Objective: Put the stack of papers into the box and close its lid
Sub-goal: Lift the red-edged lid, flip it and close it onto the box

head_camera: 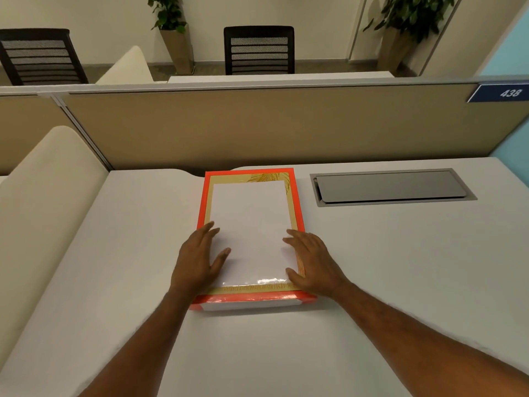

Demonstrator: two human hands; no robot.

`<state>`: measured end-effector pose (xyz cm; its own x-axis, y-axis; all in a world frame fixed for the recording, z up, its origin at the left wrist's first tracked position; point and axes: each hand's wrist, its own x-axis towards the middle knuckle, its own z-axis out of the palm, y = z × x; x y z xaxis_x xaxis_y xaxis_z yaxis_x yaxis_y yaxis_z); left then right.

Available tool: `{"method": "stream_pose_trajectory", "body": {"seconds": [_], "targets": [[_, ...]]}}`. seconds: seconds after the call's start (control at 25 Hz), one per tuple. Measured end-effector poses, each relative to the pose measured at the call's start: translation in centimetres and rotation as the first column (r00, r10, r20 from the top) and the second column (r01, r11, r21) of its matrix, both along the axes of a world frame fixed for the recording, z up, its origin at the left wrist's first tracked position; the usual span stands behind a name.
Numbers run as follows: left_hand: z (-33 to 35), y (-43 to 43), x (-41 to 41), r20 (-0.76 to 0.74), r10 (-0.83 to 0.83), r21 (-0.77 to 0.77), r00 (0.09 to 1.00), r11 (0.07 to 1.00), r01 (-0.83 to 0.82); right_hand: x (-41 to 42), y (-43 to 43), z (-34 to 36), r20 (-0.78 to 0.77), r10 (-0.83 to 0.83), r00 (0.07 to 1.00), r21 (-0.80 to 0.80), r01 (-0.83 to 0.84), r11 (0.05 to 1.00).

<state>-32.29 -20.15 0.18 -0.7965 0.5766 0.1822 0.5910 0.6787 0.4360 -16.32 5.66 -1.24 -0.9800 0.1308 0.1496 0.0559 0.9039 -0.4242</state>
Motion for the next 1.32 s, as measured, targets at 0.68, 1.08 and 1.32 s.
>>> {"method": "stream_pose_trajectory", "body": {"seconds": [0.68,1.08,1.32], "targets": [[0.2,6.8,-9.7,0.109,-0.032,-0.428,0.994,0.901,0.076,-17.1,6.2,2.0,0.408,-0.160,0.899,0.083,0.137,0.987],[0.6,3.9,-5.5,0.096,-0.089,-0.410,0.991,0.904,0.121,-11.0,1.9,2.5,0.286,-0.090,0.954,0.035,0.083,0.996],[0.1,0.3,0.8,0.070,-0.134,-0.356,0.989,0.923,0.150,-3.2,-2.0,1.1,0.270,-0.051,0.962,0.032,0.044,0.999]]}}
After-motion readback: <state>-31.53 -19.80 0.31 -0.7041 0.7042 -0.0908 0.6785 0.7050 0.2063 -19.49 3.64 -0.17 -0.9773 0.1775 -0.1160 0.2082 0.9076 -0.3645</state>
